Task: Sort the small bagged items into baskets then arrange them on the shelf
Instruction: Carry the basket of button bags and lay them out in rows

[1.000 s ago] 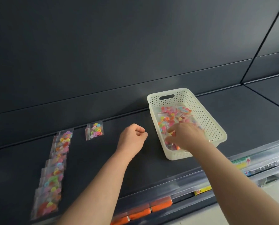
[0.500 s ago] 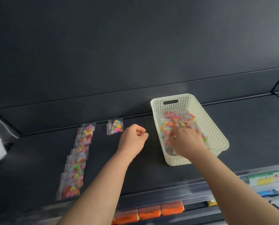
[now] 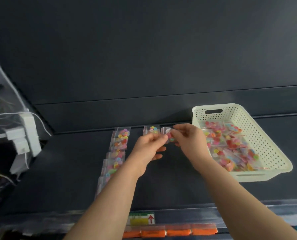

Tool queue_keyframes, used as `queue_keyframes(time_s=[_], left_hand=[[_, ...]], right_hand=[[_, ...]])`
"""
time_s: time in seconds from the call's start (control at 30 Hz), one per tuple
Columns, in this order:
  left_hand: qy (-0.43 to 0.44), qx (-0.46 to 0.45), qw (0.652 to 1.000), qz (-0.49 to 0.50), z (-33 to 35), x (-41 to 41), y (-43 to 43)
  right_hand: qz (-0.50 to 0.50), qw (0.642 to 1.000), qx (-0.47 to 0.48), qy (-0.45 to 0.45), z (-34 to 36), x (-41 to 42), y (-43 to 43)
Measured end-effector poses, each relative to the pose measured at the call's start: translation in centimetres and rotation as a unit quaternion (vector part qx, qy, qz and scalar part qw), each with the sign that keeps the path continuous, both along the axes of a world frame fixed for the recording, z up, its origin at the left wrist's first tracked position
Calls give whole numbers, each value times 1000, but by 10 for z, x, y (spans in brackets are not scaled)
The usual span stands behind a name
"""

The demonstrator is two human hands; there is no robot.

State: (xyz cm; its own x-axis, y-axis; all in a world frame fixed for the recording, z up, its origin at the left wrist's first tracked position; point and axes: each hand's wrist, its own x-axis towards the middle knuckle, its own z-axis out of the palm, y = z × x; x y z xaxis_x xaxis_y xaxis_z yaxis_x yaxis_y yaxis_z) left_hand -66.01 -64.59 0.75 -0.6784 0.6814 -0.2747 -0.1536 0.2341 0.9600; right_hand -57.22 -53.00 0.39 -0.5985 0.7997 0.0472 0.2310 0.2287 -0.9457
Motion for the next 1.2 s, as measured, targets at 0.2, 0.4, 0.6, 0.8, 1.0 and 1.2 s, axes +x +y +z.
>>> queue_keyframes(time_s=[0.2, 0.4, 0.6, 0.8, 1.0, 1.2], left_hand=[[38, -51, 997, 50, -17, -23, -17], [41, -75, 995, 52, -25, -30, -14], [-11, -63, 994, 91, -29, -34, -10], [-25, -64, 989, 135, -36, -32, -3], [-4, -89, 987, 131, -38, -34, 0], [7, -108, 989, 105, -38, -32, 1]], right_hand=[[37, 989, -140, 15, -18, -13, -17], [20, 979, -201, 20, -23, -22, -19], [113, 952, -284, 16, -28, -17, -17], [100, 956, -276, -14, -32, -16, -14], [102, 946, -307, -5, -33, -14, -10], [10, 963, -270, 8, -39, -23, -12]])
